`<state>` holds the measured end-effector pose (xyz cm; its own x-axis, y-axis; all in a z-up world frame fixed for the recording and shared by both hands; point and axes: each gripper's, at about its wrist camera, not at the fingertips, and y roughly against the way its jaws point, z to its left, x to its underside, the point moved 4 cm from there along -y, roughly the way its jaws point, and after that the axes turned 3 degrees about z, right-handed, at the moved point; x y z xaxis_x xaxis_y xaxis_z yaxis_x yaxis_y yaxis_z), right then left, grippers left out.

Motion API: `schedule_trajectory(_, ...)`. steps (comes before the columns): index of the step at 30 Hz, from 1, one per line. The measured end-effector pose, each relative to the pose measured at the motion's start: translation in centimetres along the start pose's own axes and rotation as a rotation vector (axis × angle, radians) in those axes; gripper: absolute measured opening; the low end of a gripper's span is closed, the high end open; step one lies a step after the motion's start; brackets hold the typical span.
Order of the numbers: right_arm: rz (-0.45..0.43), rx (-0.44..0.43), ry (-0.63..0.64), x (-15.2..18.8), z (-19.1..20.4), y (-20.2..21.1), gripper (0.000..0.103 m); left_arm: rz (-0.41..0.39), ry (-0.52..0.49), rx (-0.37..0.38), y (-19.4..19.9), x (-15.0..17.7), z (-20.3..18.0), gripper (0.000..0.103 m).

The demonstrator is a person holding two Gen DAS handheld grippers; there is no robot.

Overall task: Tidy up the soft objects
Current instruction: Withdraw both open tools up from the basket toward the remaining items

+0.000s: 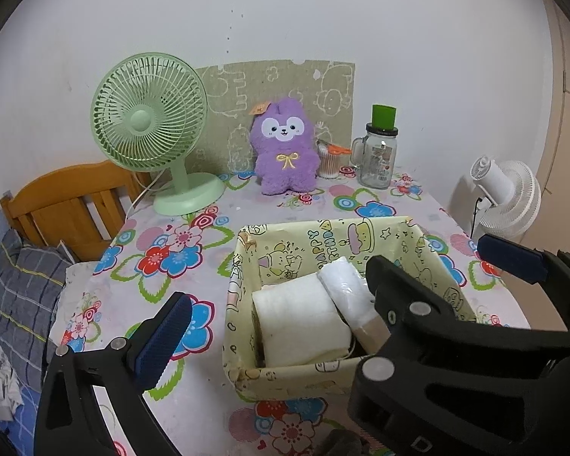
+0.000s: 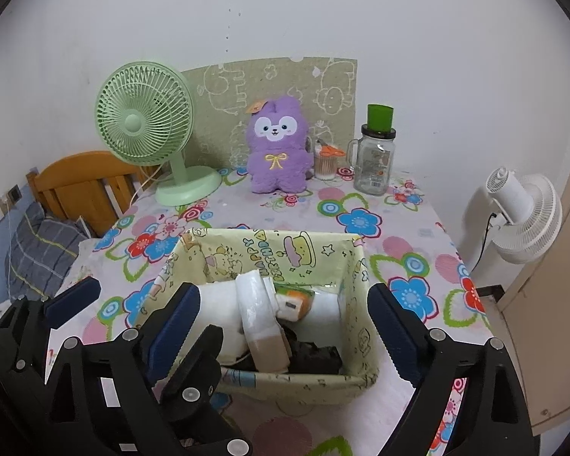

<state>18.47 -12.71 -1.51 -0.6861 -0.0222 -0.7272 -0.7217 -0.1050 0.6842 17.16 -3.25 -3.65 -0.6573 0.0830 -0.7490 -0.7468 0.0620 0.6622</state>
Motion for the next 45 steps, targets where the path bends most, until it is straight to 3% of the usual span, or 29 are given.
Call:
schedule_trajectory(28,-0.089,0.018,-0.007,2.5,0.0,7.2,0.093,-0.093,-0.004,0.017,6.7,2.3,-1.3,0.103)
schedule_trajectory(45,-0.115,0.014,0.002,4.1,1.1,9.4,0.094,-0.12,0.001,0.026,9.1,3.9,-1.0,0.103)
